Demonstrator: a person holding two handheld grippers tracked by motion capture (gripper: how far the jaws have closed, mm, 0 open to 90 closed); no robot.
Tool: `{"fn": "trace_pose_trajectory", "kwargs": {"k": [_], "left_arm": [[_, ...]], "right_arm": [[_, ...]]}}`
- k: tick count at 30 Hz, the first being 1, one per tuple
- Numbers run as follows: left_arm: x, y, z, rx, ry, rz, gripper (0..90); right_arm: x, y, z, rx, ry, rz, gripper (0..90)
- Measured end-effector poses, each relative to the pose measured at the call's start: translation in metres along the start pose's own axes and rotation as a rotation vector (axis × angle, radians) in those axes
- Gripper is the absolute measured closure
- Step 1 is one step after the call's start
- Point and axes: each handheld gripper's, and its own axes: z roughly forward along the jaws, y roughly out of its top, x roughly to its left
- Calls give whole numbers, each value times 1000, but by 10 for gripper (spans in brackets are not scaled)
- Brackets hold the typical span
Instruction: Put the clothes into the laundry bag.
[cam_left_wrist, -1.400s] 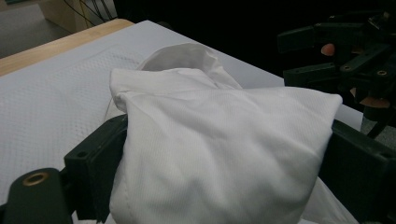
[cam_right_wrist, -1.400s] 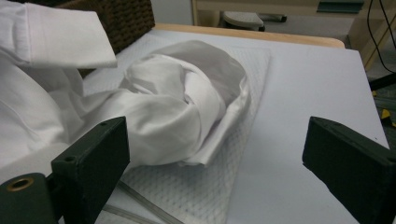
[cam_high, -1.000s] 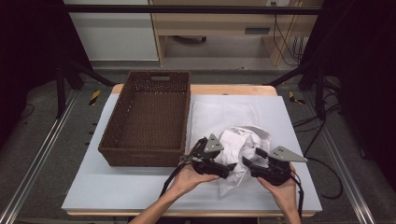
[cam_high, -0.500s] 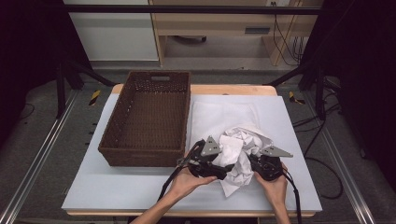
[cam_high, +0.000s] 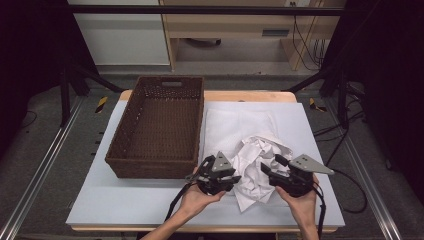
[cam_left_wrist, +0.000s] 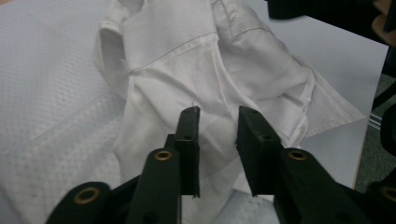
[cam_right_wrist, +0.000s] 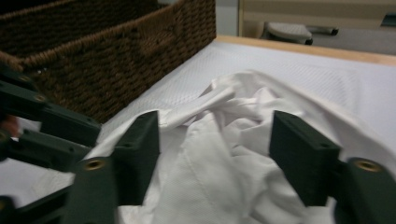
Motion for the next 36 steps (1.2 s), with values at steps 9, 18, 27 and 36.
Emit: {"fn": "trace_pose_trajectory", "kwargs": {"k": [9, 18, 27, 36], "left_arm": [[2, -39, -20, -41, 85, 58, 873], [11, -74, -11, 57, 67, -15, 896], [16, -80, -1, 74, 75, -31, 898], [15, -81, 3, 85, 67, -25, 898]], "right_arm": [[19, -24, 59, 196, -67, 4, 41], [8, -36, 63, 286, -136, 4, 530], [-21, -28, 40, 269, -159, 37, 768], [-57, -44, 20, 249, -193, 38, 541]]}}
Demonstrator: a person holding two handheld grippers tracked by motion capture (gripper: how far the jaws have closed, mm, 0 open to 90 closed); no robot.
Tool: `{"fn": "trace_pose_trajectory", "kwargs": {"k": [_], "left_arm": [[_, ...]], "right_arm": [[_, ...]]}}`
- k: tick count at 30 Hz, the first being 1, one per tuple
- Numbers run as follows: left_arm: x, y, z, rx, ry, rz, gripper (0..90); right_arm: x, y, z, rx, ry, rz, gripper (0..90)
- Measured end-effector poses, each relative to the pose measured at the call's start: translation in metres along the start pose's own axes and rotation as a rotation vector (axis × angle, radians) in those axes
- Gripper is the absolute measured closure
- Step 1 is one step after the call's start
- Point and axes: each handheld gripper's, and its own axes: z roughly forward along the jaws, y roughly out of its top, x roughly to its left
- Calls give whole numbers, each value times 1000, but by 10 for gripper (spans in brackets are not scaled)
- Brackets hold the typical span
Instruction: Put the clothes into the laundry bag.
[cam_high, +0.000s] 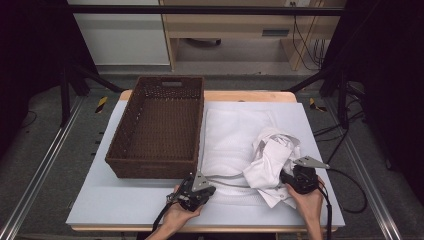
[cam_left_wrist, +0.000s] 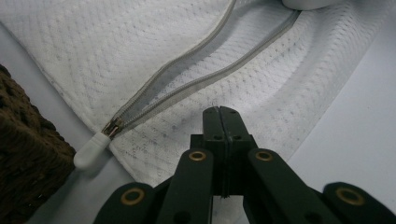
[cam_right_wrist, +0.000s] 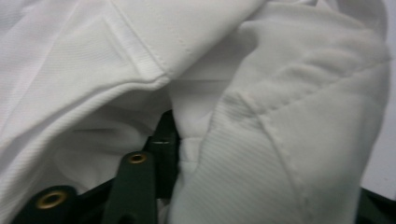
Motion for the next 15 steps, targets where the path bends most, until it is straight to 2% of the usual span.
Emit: {"fn": "trace_pose_trajectory", "kwargs": {"k": [3, 4, 6, 8, 9, 10, 11, 14, 15], "left_arm": [[0, 0, 0, -4, 1, 3, 898], [0, 0, 0, -4, 1, 3, 897], [0, -1, 0, -4, 0, -2, 897], [0, -1, 0, -4, 0, -2, 897], [0, -1, 0, -5, 0, -3, 896], [0, -1, 0, -5, 0, -4, 896], [0, -1, 0, 0, -1, -6, 894], [0, -1, 0, 0, 3, -5, 892], [-2, -1, 1, 1, 13, 9, 891]], "right_arm": [[2, 4, -9, -4, -24, -2, 443], [1, 6, -15, -14, -20, -11, 421], [0, 9, -28, -37, 4, 8, 376], [0, 10, -33, -45, 8, 18, 376], [0, 15, -48, -69, 12, 26, 369], [0, 15, -48, -69, 12, 26, 369], [3, 21, -58, -90, 7, 24, 358], [12, 29, -71, -133, -6, 20, 337], [17, 31, -74, -148, -9, 11, 311]]}}
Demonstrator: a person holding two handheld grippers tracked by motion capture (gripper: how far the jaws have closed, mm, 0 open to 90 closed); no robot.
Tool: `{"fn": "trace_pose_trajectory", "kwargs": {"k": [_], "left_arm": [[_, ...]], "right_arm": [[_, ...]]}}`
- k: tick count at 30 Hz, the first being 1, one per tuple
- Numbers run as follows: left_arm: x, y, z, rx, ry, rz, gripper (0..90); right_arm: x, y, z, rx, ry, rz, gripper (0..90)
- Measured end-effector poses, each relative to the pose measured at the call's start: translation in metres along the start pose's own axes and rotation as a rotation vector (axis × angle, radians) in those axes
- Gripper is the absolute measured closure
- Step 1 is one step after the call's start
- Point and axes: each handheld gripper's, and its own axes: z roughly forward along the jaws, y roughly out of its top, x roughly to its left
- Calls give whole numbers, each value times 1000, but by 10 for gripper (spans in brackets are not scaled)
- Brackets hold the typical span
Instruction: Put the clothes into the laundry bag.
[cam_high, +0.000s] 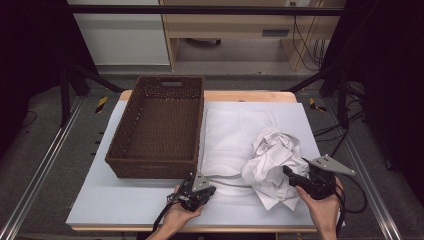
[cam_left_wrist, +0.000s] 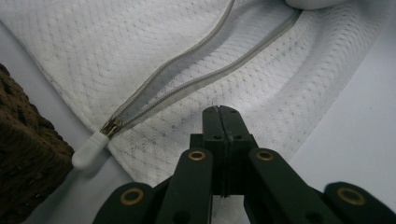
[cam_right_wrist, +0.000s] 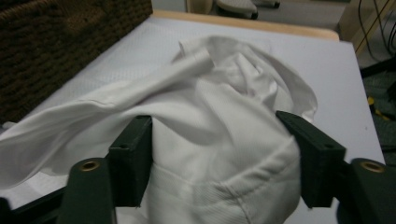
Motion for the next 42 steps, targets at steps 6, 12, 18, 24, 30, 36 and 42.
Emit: {"fn": "trace_pose_trajectory", "kwargs": {"k": [6, 12, 18, 24, 30, 36, 42], "left_arm": [[1, -1, 0, -2, -10, -5, 886], [0, 0, 0, -1, -3, 2, 885], [-2, 1, 0, 13, 7, -7, 872], [1, 0, -1, 6, -10, -40, 896], [1, 1, -2, 14, -13, -31, 897], [1, 1, -2, 13, -14, -34, 898], [2, 0, -2, -2, -20, -40, 899]], "right_arm": [[11, 13, -11, -61, 9, 20, 224], [26, 21, -6, -103, 101, 33, 208], [79, 8, 59, -11, 209, -41, 493], [80, -20, 96, 189, 130, -84, 766], [50, -34, 85, 245, 20, -79, 839], [27, -43, 75, 245, 21, -46, 825], [36, -22, 54, 146, 102, -61, 696]]}}
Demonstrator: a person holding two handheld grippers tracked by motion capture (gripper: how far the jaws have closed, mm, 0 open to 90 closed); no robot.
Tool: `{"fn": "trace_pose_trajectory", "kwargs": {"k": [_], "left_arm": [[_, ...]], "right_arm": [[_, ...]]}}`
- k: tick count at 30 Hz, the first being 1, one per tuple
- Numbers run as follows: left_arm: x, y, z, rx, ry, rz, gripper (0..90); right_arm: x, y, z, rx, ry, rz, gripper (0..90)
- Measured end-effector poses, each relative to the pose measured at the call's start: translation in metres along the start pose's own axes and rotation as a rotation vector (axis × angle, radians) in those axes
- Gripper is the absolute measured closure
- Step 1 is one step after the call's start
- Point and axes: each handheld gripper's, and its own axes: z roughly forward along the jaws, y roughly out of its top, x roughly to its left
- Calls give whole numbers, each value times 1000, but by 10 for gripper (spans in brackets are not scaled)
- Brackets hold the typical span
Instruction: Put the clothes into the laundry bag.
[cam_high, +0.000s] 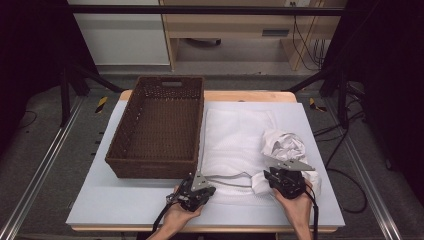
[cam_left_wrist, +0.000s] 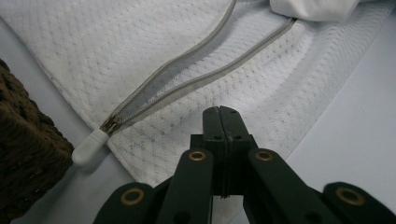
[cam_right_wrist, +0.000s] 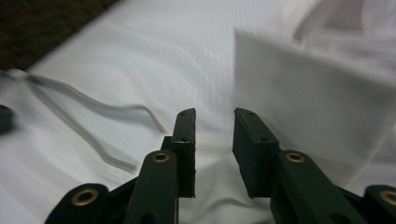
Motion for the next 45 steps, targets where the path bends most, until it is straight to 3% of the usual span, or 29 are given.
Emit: {"fn": "trace_pose_trajectory", "kwargs": {"k": [1, 2, 5, 7, 8, 9, 10, 13, 18, 22, 23, 24, 26, 29, 34, 37, 41, 42, 43, 45], "left_arm": [[0, 0, 0, 0, 0, 0, 899], [0, 0, 0, 3, 2, 3, 899], [-1, 0, 1, 5, 0, 4, 899], [-1, 0, 1, 5, 1, 8, 899], [-1, 0, 1, 4, 0, 8, 899], [-1, 0, 1, 6, -1, 6, 899], [-1, 0, 1, 8, -1, 7, 899], [-2, 0, 1, 9, 3, 10, 898], [0, 1, 1, 11, -6, -3, 899], [0, 1, 2, 11, -5, -6, 899], [0, 1, 2, 11, -5, -6, 899], [0, 2, 2, 12, -9, -10, 899], [1, 2, 2, 12, -7, -9, 898], [2, 5, 1, 4, -13, -5, 896], [3, 19, -11, -59, -4, 0, 847], [0, 39, -16, -100, 20, 27, 791], [-1, 57, -10, -112, 48, 43, 694], [-1, 68, -1, -98, 54, 57, 668], [-1, 68, -1, -98, 54, 57, 644], [-1, 83, 13, -79, 78, 84, 625]], "right_arm": [[0, 0, 0, 0, 0, 0, 696], [7, 9, -6, -48, 33, -9, 680], [17, 16, -3, -66, 71, -23, 669], [27, 19, 9, -45, 103, -31, 661], [35, 18, 26, -11, 125, -35, 651], [35, 18, 26, -11, 125, -35, 651], [40, 13, 43, 36, 113, -46, 636], [39, 5, 56, 78, 88, -44, 616], [35, 2, 59, 95, 94, -31, 629], [37, 1, 64, 116, 60, -60, 753], [37, 1, 64, 116, 60, -60, 753], [36, 2, 64, 123, 54, -51, 832], [35, 3, 64, 126, 47, -38, 882], [34, 4, 60, 99, 44, -33, 890], [28, 11, 44, 21, 72, -6, 890], [24, 17, 35, -27, 82, -2, 890], [22, 18, 28, -66, 96, 6, 891], [20, 19, 27, -75, 107, 0, 890], [20, 19, 27, -75, 107, 0, 890], [20, 18, 27, -74, 115, -9, 891]]}}
